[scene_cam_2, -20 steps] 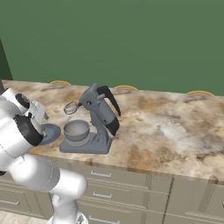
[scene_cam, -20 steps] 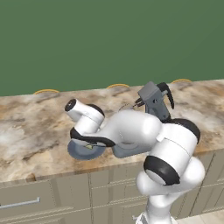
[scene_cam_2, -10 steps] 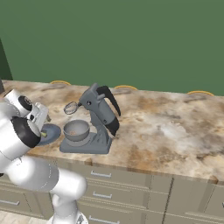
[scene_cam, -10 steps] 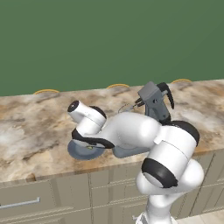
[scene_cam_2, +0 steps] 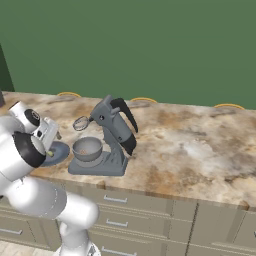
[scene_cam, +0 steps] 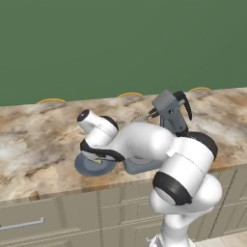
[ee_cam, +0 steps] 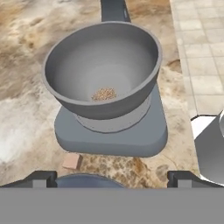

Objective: Add butter and sugar cubes to the stand mixer bowl and then turn on the stand mixer to begin making frosting.

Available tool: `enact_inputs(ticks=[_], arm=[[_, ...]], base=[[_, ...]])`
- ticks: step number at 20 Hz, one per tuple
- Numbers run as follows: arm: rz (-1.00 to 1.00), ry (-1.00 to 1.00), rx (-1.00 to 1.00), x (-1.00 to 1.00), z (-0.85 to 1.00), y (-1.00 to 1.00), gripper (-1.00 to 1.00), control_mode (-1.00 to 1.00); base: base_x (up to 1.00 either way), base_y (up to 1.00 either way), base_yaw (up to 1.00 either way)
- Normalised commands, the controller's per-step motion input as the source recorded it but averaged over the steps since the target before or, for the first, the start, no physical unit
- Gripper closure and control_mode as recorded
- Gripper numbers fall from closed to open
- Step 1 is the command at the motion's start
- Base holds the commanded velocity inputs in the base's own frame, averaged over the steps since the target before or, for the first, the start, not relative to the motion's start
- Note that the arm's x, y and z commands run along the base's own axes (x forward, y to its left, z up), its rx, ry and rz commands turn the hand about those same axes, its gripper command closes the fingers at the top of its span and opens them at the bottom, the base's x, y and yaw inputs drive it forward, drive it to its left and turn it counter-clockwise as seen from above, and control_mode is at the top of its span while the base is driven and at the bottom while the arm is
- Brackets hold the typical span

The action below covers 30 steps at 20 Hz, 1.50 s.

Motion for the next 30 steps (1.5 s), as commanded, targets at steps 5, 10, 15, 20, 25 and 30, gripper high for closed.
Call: enact_inputs(ticks=[5, 10, 15, 20, 25, 30], arm=[[-0.07, 0.00, 0.00, 0.05, -0.15, 0.00, -1.00, -1.00], [-0.05, 0.00, 0.00, 0.11, -0.19, -0.02, -1.00, -1.00], [-0.03, 0.00, 0.00, 0.11, -0.17, 0.00, -1.00, -1.00], [-0.02, 0.00, 0.00, 0.12, -0.18, 0.00, -1.00, -1.00], [-0.03, 0.00, 0.00, 0.15, -0.18, 0.00, -1.00, -1.00], [-0.03, 0.00, 0.00, 0.08, -0.21, 0.00, -1.00, -1.00]], base=[[0.00, 0.00, 0.00], [0.00, 0.00, 0.00], [0.00, 0.00, 0.00], [0.00, 0.00, 0.00], [0.00, 0.00, 0.00], [0.00, 0.00, 0.00]])
